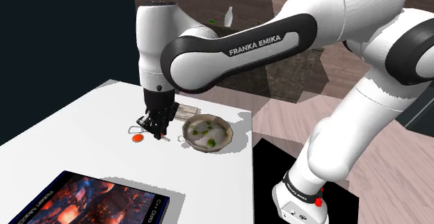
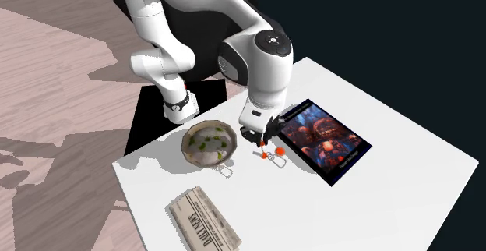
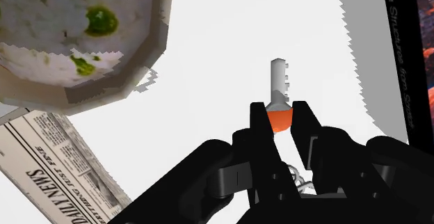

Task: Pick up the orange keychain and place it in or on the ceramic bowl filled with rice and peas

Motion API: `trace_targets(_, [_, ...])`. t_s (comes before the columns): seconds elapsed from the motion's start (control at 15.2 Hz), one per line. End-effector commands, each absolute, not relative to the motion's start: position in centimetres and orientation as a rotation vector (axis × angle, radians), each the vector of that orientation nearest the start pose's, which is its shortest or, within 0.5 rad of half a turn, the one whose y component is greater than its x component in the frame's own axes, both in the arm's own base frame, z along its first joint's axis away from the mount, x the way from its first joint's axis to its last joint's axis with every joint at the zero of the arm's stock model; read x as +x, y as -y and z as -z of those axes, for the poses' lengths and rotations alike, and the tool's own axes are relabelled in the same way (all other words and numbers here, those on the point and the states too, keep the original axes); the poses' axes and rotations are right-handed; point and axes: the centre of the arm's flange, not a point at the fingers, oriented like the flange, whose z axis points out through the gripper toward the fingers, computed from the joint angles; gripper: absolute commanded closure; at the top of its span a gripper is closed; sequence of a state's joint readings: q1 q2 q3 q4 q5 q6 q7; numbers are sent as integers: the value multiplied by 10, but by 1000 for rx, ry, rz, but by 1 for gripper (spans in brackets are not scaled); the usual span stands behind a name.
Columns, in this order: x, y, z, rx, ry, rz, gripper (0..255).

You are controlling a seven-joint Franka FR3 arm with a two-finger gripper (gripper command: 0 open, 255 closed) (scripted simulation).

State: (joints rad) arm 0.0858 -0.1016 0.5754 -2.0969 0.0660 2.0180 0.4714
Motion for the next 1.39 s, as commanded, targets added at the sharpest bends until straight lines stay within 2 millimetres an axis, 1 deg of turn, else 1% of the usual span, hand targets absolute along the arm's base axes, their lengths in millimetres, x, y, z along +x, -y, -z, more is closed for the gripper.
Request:
trace_targets(0.0, [410, -331, -470, -3124, 249, 5, 255])
trace_targets(0.46, [410, -331, -506, -3124, 249, 5, 255])
trace_targets(1.32, [325, -182, -513, -3124, 249, 5, 255])
